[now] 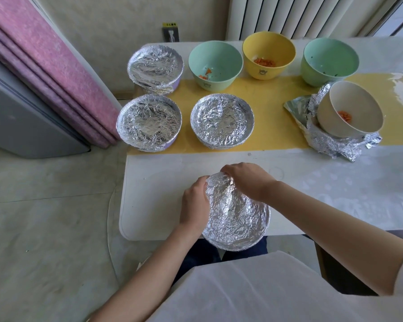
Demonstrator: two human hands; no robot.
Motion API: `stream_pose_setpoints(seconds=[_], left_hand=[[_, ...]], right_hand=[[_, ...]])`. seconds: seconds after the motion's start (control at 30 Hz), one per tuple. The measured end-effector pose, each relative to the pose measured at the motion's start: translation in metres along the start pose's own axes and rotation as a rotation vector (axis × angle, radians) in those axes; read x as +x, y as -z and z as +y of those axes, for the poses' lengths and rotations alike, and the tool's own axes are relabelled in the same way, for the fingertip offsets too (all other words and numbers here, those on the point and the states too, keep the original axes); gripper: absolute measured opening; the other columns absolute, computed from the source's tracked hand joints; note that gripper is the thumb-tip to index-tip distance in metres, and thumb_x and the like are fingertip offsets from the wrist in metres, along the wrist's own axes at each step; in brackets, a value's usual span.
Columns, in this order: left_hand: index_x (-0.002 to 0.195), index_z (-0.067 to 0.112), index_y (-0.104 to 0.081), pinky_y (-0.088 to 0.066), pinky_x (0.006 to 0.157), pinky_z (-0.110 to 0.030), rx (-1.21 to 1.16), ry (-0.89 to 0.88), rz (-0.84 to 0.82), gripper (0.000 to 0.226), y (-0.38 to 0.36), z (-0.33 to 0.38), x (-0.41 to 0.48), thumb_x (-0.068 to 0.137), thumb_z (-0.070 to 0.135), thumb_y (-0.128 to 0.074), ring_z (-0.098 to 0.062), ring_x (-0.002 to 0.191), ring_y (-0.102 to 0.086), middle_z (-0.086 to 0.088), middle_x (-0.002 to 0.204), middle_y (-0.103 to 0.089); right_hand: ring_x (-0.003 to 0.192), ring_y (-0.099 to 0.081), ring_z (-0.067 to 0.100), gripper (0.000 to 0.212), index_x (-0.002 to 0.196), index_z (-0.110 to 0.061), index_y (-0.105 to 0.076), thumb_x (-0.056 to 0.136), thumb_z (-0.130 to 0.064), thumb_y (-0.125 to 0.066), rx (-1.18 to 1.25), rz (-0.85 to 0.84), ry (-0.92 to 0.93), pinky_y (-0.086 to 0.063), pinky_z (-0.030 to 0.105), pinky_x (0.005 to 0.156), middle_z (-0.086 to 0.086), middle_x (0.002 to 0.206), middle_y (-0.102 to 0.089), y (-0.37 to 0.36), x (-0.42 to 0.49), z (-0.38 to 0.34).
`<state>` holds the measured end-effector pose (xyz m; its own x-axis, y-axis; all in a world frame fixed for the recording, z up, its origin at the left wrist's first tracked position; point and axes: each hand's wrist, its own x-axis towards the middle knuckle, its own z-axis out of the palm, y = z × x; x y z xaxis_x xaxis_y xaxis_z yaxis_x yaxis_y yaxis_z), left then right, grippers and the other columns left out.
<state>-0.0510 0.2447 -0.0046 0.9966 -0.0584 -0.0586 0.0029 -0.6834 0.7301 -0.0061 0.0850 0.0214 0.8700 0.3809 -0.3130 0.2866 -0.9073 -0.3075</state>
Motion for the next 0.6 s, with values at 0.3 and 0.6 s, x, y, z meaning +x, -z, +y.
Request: stream_pose_setpoints(seconds=[0.3,0.6], left_hand=[[0.104,0.004,-0.059,-0.045,0.062,-0.04,0.065,0.023,-0.007,0.02,-0.001,0.004,0.003,0.096,0.003,-0.04,-0.035,0.074,-0.06,-0.017,0.083,-0.065],[0.108,0.004,-0.057,-0.041,0.069,-0.04,0.158,0.032,-0.061,0.023,0.0,0.006,0.006,0.094,-0.002,-0.04,-0.037,0.085,-0.06,-0.018,0.095,-0.065]], right_hand=[[0.097,-0.061,0.03,0.045,0.121,-0.012,-0.055,0.083,0.007,-0.041,-0.002,-0.018,0.03,-0.046,0.034,0.075,0.01,0.111,-0.066,0.001,0.009,-0.005],[0.095,-0.059,0.029,0.035,0.121,-0.013,-0.052,0.089,-0.003,-0.045,-0.106,-0.033,0.061,-0.034,0.028,0.066,0.006,0.111,-0.063,0.002,0.008,-0.014]])
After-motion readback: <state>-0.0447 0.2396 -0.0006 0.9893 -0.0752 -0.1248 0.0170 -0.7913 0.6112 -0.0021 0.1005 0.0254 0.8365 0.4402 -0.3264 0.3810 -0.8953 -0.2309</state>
